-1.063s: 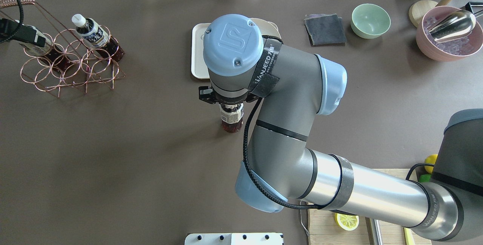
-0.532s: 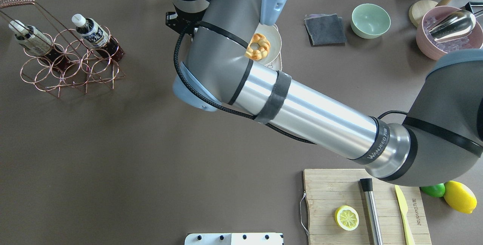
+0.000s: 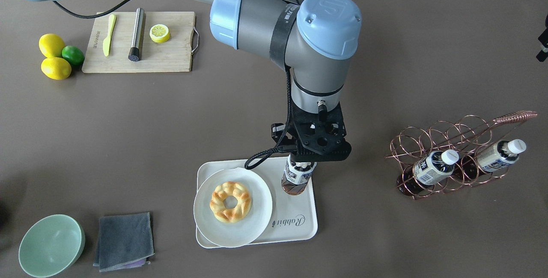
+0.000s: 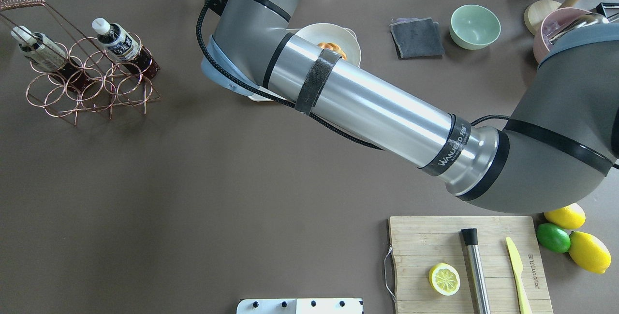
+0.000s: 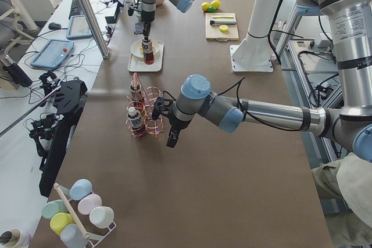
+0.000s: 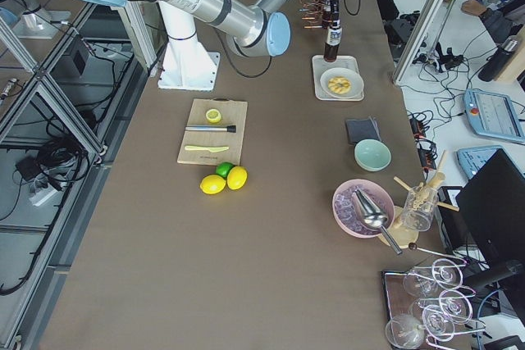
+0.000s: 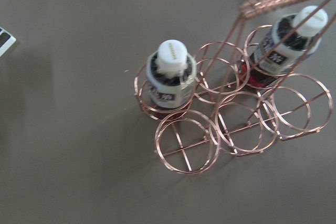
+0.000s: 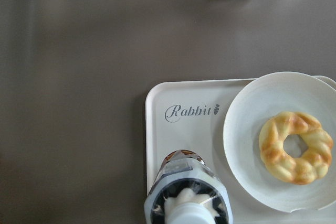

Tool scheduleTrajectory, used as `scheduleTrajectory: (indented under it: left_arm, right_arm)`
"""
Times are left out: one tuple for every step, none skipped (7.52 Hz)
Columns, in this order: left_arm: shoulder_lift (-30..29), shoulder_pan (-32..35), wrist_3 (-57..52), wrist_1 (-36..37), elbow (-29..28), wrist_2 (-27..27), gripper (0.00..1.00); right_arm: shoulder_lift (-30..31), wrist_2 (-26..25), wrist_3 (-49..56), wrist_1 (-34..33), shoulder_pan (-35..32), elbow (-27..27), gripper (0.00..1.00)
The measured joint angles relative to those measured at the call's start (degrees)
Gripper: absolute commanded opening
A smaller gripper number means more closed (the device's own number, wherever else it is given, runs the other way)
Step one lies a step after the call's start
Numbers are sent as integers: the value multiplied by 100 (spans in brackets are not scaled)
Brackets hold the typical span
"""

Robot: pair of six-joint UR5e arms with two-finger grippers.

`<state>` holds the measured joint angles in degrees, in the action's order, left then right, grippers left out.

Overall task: Place tea on tray
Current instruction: 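Lower the tea bottle onto the tray beside the plate and release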

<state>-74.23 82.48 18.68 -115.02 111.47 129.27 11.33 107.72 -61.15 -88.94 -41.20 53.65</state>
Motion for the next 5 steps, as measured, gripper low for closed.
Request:
scheduleTrajectory:
  left_arm:
    - [3, 3, -3, 0, -18, 72, 96]
    - [8, 9, -4, -1, -27, 106, 96]
    - [8, 11, -4, -3, -21, 118, 96]
    - [7, 13, -4, -7, -23, 118, 96]
    - [9, 13, -4, -14, -21, 117, 96]
  right_arm:
    - [-64, 47, 5, 143, -8, -211, 0]
    - [-91, 83, 11, 220, -19, -345, 0]
    - [-100, 99, 17, 279, -30, -428, 0]
    - [-99, 101, 17, 407, -43, -537, 0]
    - [-101, 101, 14, 495, -55, -609, 0]
